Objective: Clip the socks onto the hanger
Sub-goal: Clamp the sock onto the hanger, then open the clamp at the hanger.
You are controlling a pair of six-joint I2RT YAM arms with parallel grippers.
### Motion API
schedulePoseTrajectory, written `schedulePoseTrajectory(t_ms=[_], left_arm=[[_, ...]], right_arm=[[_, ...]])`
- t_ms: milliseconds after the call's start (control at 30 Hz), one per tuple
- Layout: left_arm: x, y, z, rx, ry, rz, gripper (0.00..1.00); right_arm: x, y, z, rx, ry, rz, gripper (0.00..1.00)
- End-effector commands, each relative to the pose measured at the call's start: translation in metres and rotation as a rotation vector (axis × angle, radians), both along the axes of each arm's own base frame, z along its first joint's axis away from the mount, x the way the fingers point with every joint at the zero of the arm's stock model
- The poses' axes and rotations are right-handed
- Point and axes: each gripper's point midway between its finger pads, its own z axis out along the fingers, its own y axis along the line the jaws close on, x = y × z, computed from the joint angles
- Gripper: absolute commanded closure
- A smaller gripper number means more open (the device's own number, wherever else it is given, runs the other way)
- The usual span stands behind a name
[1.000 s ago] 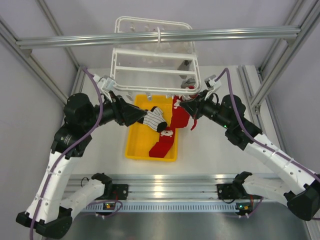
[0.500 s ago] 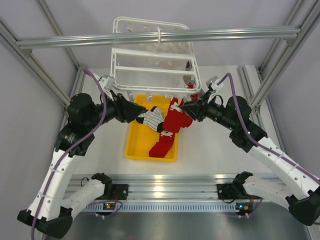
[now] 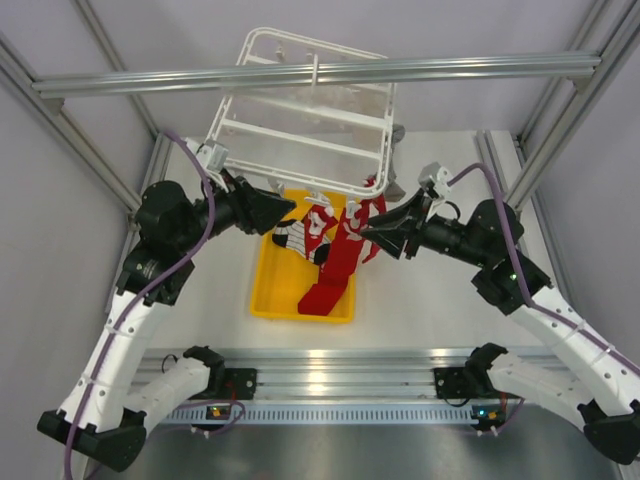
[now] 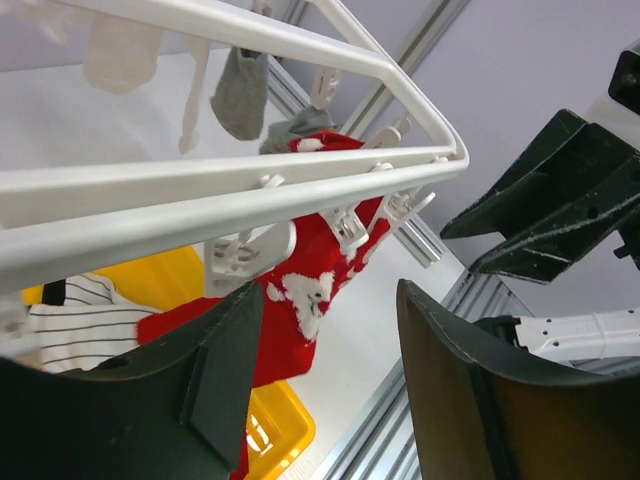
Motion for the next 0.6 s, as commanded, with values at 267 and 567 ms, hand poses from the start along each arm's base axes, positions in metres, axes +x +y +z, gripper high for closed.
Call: schedulePoseTrajectory(t_ms=[267, 567], left_arm=[[0.016, 0.004, 0.021, 0.024, -0.135, 0.04, 0.49], [0.014, -0.004, 0.019, 0.033, -0.122, -0.012, 0.66]], right_arm=[[-0.002, 0.026, 0.019, 0.053, -0.036, 0.08, 0.64], [-0.002, 0.029, 0.042, 0.095, -0.085, 0.068, 0.68]])
